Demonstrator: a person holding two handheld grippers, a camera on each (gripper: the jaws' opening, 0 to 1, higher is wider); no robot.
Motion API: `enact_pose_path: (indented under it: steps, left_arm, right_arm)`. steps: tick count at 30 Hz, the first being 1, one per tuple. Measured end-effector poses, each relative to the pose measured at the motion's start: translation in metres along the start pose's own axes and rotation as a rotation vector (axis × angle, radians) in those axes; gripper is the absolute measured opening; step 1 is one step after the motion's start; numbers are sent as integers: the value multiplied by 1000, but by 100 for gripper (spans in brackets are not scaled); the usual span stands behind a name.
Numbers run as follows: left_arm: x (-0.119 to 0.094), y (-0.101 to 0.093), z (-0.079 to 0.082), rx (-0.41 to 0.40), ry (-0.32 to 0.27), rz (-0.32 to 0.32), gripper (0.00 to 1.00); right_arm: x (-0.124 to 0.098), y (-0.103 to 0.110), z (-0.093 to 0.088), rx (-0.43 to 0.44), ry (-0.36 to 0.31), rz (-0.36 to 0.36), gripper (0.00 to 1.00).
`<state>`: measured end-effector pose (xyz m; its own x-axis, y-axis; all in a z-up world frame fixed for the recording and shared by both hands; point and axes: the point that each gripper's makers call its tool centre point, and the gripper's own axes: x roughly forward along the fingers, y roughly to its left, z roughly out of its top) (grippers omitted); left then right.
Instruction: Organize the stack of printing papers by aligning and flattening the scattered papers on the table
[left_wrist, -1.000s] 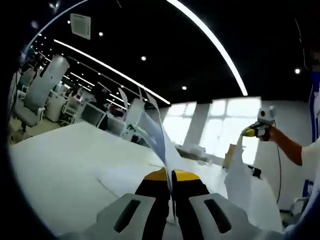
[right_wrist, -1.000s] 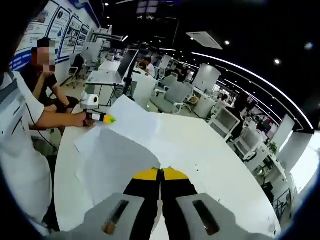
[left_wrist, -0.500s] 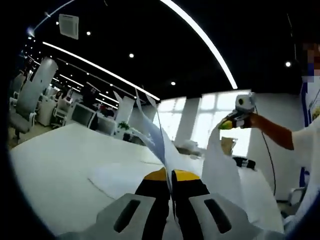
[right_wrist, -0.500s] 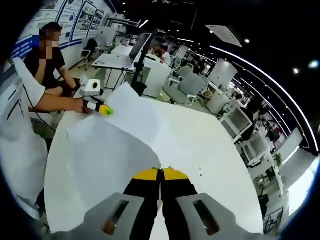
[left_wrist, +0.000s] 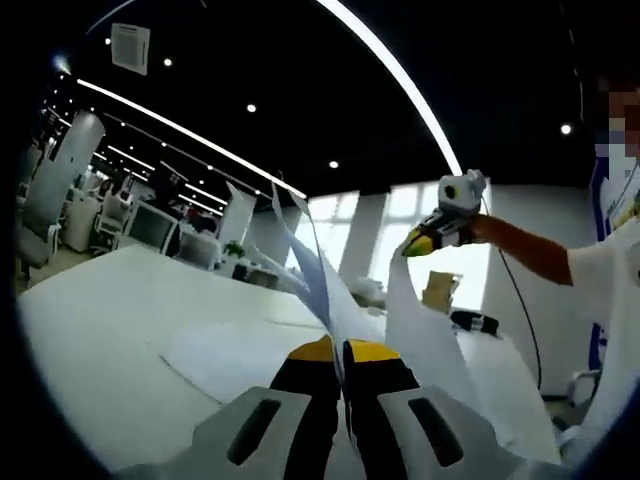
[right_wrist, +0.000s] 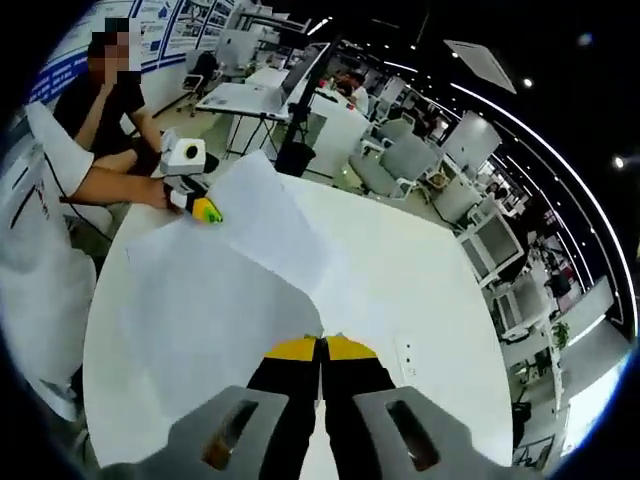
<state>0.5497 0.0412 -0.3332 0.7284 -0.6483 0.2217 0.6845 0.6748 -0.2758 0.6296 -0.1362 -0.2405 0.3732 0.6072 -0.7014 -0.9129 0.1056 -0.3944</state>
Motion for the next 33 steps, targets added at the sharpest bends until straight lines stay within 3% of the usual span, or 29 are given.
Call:
enact_pose_path:
  steps: [7, 21, 33]
  left_arm:
    - [3, -10, -5, 17, 30, -47, 6]
    - [5, -15, -11, 27, 53, -67, 6]
    - [7, -22, -17, 22, 72, -85, 6]
  right_arm:
    - [20, -5, -1, 11, 25, 1, 0]
    - [58, -12, 28, 3, 30, -3, 0]
    - [66, 0, 77, -30, -69, 15, 0]
